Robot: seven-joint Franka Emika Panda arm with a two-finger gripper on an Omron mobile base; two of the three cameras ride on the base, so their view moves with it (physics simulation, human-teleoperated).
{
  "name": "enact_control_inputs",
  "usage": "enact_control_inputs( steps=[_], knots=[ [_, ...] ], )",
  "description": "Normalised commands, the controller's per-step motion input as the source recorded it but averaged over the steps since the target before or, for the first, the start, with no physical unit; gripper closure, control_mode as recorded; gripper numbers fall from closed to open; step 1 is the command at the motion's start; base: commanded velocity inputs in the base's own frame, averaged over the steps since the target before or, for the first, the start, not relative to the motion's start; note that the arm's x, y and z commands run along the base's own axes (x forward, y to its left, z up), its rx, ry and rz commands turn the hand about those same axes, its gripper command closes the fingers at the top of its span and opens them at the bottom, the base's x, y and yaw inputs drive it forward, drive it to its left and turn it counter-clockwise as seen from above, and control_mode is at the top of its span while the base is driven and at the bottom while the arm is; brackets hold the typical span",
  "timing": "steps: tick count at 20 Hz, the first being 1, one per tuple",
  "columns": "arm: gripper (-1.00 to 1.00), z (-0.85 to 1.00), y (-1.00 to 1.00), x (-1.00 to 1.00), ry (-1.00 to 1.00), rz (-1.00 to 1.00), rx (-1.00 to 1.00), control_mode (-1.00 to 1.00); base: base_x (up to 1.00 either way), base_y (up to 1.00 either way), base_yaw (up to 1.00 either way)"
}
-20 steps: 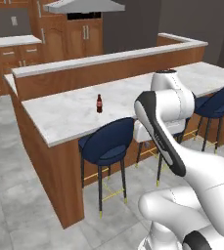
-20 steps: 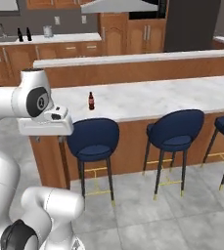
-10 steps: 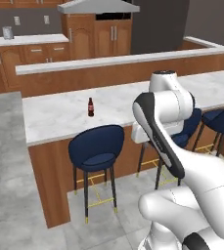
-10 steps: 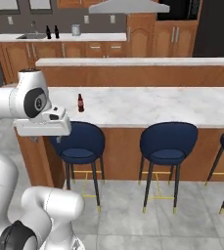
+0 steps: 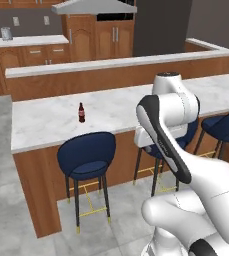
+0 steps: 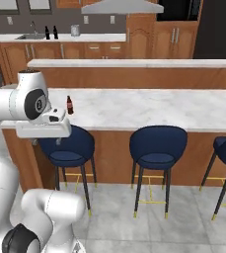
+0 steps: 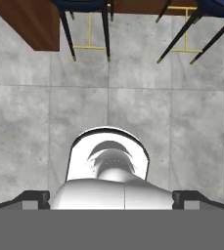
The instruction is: Place the large bottle from the dining counter next to the other large bottle outside the sink, and place the small bottle from the dining counter next to the other small bottle inside the sink.
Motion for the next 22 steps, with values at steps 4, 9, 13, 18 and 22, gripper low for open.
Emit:
enact_control_inputs(
  steps=[4, 9, 13, 18, 22],
  knots=[
    [-1.0, 0.0, 0.0, 0.0, 0.0, 0.0, 0.0, 1.0, 0.63, -0.11, 0.0],
    [-1.0, 0.0, 0.0, 0.0, 0.0, 0.0, 0.0, 1.0, 0.79, -0.14, 0.0],
    [-1.0, 0.0, 0.0, 0.0, 0.0, 0.0, 0.0, 1.0, 0.6, -0.27, 0.01],
    [-1.0, 0.0, 0.0, 0.0, 0.0, 0.0, 0.0, 1.0, 0.46, -0.34, 0.06],
    [-1.0, 0.0, 0.0, 0.0, 0.0, 0.0, 0.0, 1.0, 0.35, -0.25, 0.09]
  ],
)
